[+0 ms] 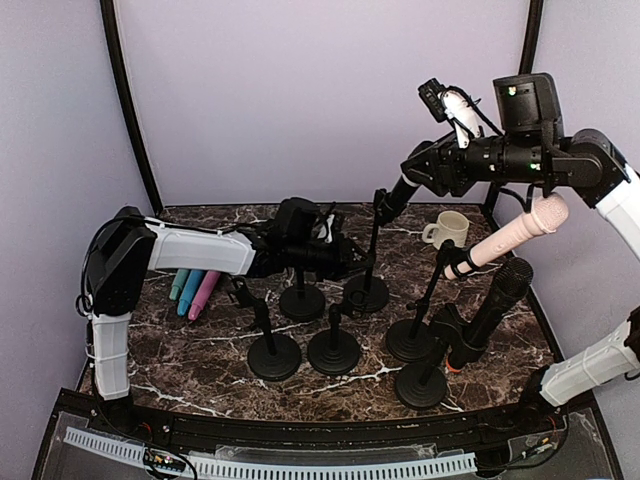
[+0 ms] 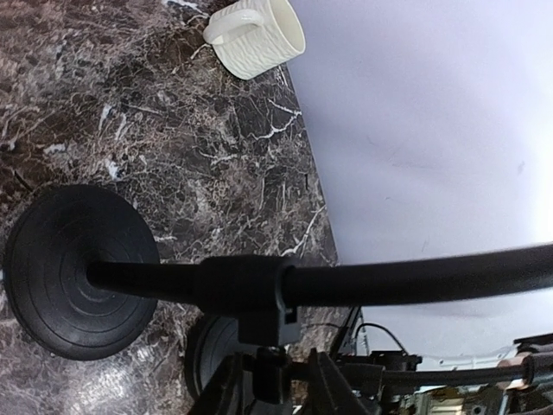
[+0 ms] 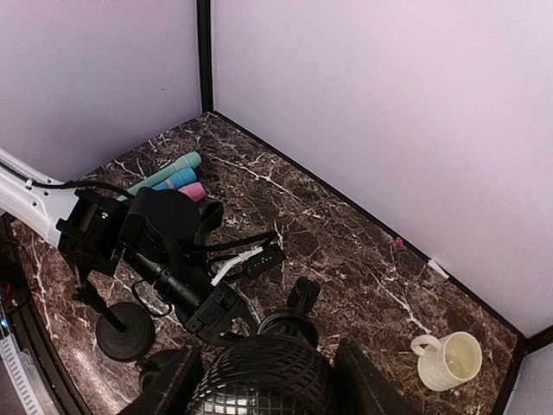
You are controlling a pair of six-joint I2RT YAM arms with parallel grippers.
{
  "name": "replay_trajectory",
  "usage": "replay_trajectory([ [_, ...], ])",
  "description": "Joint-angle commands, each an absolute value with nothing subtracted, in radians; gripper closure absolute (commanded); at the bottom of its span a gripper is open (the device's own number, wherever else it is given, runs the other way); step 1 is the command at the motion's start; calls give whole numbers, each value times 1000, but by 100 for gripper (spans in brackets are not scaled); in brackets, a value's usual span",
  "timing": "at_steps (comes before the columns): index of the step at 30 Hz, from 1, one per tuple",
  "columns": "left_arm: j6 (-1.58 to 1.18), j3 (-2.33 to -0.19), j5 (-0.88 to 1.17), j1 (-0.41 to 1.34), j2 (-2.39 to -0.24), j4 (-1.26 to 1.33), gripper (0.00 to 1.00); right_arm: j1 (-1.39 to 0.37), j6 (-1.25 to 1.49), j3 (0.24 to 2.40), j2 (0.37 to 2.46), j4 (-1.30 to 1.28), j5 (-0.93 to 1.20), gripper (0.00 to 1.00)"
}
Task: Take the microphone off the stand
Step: Unscrew the knob on the microphone stand.
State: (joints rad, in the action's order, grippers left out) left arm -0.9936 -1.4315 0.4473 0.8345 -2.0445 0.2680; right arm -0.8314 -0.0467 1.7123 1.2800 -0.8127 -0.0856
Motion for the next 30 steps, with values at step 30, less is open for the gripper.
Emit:
replay_trajectory([
  [30, -32, -1607, 92, 940, -1933, -121, 37, -836, 116, 1837, 1312, -901, -176, 4],
])
